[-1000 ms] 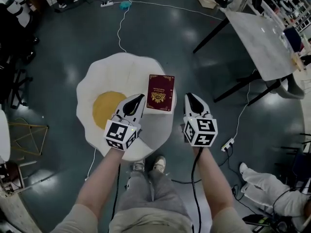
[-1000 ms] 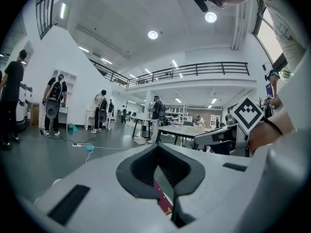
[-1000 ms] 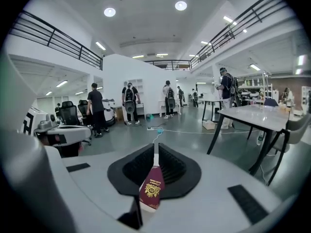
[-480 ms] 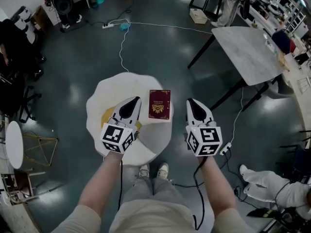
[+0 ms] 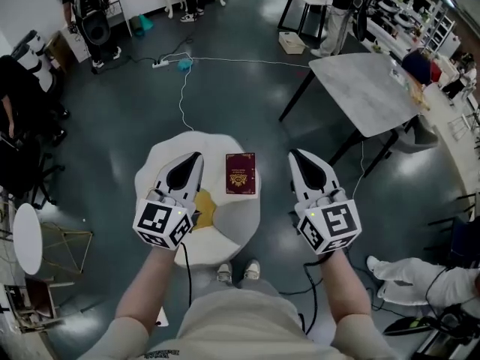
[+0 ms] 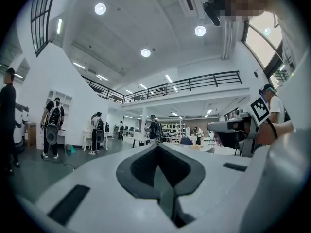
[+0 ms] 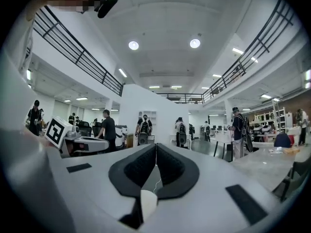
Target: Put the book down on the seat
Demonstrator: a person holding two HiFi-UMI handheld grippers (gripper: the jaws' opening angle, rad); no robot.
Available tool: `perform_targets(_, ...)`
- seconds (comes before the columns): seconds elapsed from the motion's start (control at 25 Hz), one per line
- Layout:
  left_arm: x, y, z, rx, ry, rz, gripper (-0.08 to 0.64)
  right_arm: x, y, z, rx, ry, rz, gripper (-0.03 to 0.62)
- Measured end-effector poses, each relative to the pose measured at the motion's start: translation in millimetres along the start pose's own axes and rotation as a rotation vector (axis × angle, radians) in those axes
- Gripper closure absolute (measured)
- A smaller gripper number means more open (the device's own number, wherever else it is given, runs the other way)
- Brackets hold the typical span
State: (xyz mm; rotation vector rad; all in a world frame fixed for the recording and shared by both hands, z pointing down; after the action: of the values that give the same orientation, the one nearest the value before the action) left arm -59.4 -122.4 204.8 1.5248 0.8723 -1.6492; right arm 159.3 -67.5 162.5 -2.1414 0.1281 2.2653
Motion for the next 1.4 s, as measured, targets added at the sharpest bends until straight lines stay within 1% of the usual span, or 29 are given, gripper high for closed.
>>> perform_targets(0.12,24,-12,-12,-0.011,-0.013,-0.001,0.555,26,-17,8,0.014,-0.029,-0.033,0.586)
perform_targets(0.24,47,-21,-28,-0.049,0.001,-0.022,0.555,41,-37,15,0.015,-0.024,-0.059,0.586)
perform_targets(0.32,58,-28,-41,-0.067,0.018,-0.04,0.555,44,-49,21,0.026,-0.01,-0.066,0.586)
perform_targets(0.44,67,-38,-55,-0.071,0.074,-0.072,0.555,46,-63,33,0.056,0.025,-0.09,0.585)
perform_targets(0.52,64,-45,-59,-0.056,0.086,-0.087,0.555,44,-71,39,0.06,0.046,-0.106,0.585)
perform_targets(0.64,55,-51,-65,-0.06,0.054,-0.095,0.555,43,-81,50,0.074,0.051,-0.107,0.586)
perform_targets(0.72,50,-54,-72,-0.066,0.046,-0.091,0.555,40,-84,56,0.094,0.057,-0.095,0.586)
perform_targets(0.92,38,-58,-73,-0.035,0.017,-0.106,0.555,26,-77,57,0.111,0.12,-0.079,0.588)
perform_targets(1.16,33,-47,-69,-0.056,0.004,-0.079,0.555,14,-68,43,0.043,0.103,-0.068,0.592)
perform_targets(1.4,36,-44,-69,-0.048,0.007,-0.091,0.555,13,-67,31,0.02,0.1,-0.056,0.592)
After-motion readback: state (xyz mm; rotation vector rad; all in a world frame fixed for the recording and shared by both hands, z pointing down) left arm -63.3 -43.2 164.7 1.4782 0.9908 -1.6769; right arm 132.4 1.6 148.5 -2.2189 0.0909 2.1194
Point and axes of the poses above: the fingertips, and each gripper's own axes: y forward along the fingers, z to its left, x out of its top, the point moved 4 cm from there along -y, backward along the fingers, and after that the axes turned 14 degrees about -x, right-handed, at the moved point
